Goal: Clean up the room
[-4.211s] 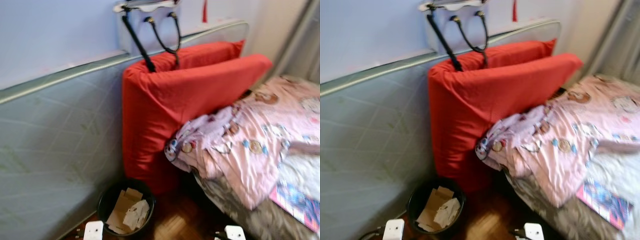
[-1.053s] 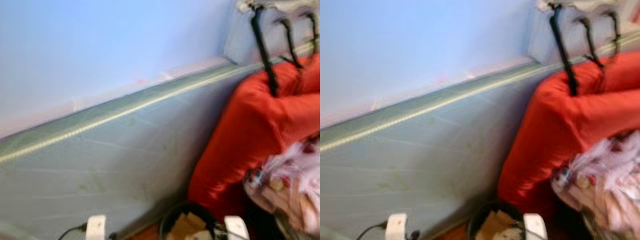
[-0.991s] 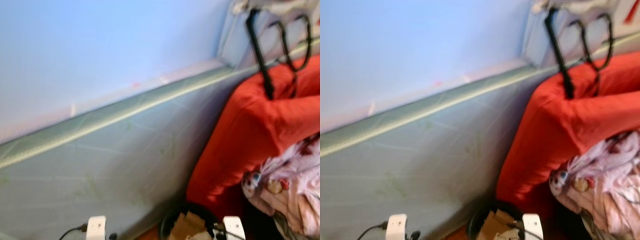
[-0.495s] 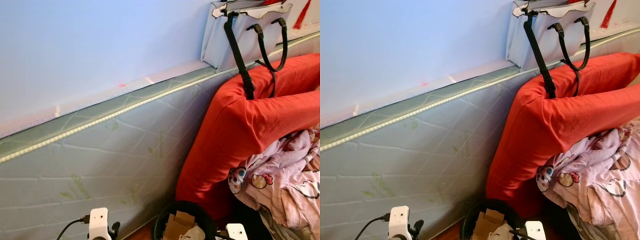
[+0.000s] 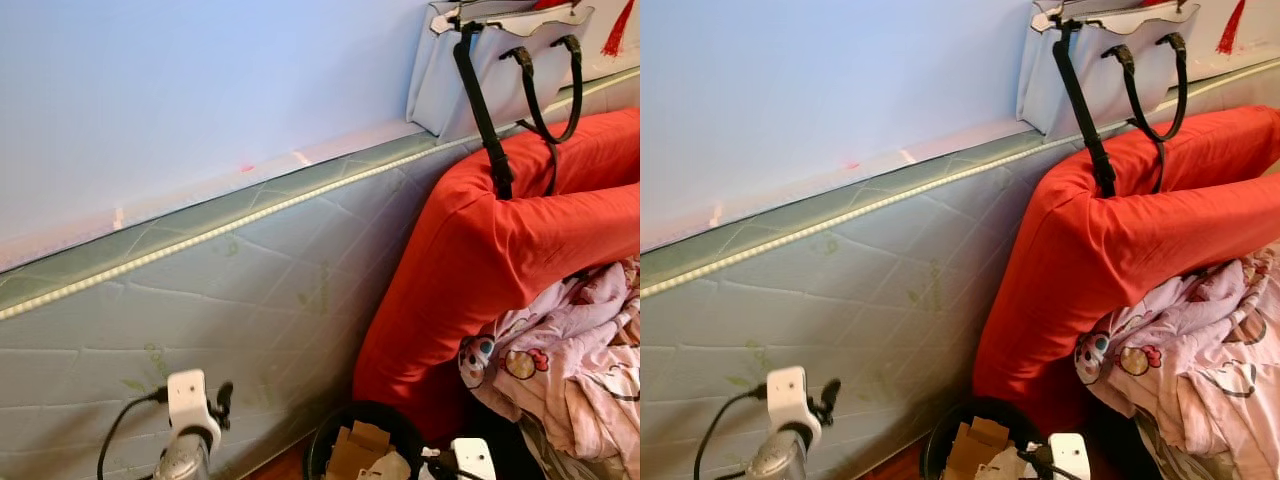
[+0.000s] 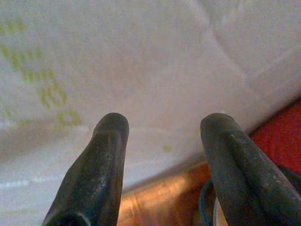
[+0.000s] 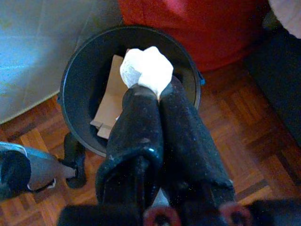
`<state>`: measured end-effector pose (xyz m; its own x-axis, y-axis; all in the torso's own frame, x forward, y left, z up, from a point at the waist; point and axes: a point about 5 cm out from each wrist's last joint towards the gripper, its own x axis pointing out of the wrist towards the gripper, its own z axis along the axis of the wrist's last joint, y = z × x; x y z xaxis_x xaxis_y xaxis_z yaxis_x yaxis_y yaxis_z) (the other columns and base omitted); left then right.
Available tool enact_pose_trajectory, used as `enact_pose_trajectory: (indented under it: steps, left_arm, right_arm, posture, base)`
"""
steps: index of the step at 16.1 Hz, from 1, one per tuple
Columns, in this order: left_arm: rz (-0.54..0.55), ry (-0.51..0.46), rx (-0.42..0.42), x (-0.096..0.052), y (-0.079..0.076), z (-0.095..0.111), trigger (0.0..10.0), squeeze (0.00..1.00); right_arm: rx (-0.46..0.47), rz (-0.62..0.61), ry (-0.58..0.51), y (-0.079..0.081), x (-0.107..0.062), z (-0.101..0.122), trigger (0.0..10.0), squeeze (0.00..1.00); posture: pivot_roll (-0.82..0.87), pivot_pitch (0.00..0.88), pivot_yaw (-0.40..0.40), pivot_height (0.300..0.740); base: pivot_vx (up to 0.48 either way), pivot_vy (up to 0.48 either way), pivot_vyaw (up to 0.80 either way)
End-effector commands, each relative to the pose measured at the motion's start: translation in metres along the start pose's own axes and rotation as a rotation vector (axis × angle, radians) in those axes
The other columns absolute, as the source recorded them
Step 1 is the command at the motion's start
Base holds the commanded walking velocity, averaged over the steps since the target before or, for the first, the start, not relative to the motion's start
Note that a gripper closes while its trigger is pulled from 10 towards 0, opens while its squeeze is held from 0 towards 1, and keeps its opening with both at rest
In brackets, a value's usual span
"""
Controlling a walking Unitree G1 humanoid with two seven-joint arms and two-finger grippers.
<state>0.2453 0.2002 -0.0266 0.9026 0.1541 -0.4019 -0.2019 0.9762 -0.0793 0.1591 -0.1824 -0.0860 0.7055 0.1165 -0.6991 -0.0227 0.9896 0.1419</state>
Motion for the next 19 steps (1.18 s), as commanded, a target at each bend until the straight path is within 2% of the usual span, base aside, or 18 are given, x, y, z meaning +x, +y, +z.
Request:
enact_pose_trajectory:
  steps: [1, 4, 7, 8, 11, 15, 16, 17, 19]
  left_arm:
    - [0.000, -0.056, -0.012, 0.001, -0.002, 0.008, 10.0, 0.00]
    - [-0.063, -0.152, 0.046, 0.000, -0.011, 0.020, 10.0, 0.00]
    - [-0.056, -0.181, 0.038, -0.008, -0.008, 0.017, 10.0, 0.00]
    - [-0.058, -0.209, 0.048, -0.018, -0.006, 0.014, 10.0, 0.00]
    - [-0.053, -0.233, 0.059, -0.035, -0.002, 0.009, 10.0, 0.00]
    - [-0.041, -0.232, 0.053, -0.042, -0.002, 0.012, 10.0, 0.00]
    - [-0.039, -0.232, 0.053, -0.043, -0.002, 0.013, 10.0, 0.00]
    - [-0.038, -0.231, 0.054, -0.043, -0.002, 0.013, 10.0, 0.00]
    - [-0.030, -0.230, 0.055, -0.044, -0.001, 0.015, 10.0, 0.00]
  right_arm:
    - [0.029, -0.010, -0.029, -0.001, -0.002, 0.000, 10.0, 0.00]
    - [0.068, -0.012, -0.087, -0.003, -0.004, 0.001, 10.0, 0.00]
    - [0.093, -0.010, -0.105, -0.003, -0.006, 0.000, 10.0, 0.00]
    - [0.104, -0.011, -0.108, -0.004, -0.007, -0.002, 10.0, 0.00]
    - [0.104, -0.008, -0.099, -0.006, -0.009, -0.005, 10.0, 0.00]
    - [0.055, -0.015, -0.130, -0.008, -0.010, -0.001, 10.0, 0.00]
    - [-0.005, -0.030, -0.160, -0.009, -0.011, 0.003, 10.0, 0.00]
    - [-0.022, -0.029, -0.176, -0.009, -0.011, 0.005, 10.0, 0.00]
    - [-0.029, -0.036, -0.189, -0.009, -0.011, 0.006, 10.0, 0.00]
  posture:
    - [0.02, 0.000, -0.003, 0.740]
    - [0.02, 0.000, -0.006, 0.740]
    - [0.02, 0.000, -0.013, 0.740]
    - [0.03, 0.000, -0.018, 0.740]
    - [0.03, 0.000, -0.027, 0.740]
    - [0.03, 0.000, -0.038, 0.740]
    - [0.03, 0.000, -0.040, 0.740]
    - [0.03, 0.000, -0.040, 0.740]
    - [0.03, 0.000, -0.040, 0.740]
  base:
    - [0.000, 0.000, 0.00]
    - [0.000, 0.000, 0.00]
    - [0.000, 0.000, 0.00]
    - [0.000, 0.000, 0.00]
    - [0.000, 0.000, 0.00]
    - [0.000, 0.000, 0.00]
    - [0.000, 0.000, 0.00]
    - [0.000, 0.000, 0.00]
    - [0.000, 0.000, 0.00]
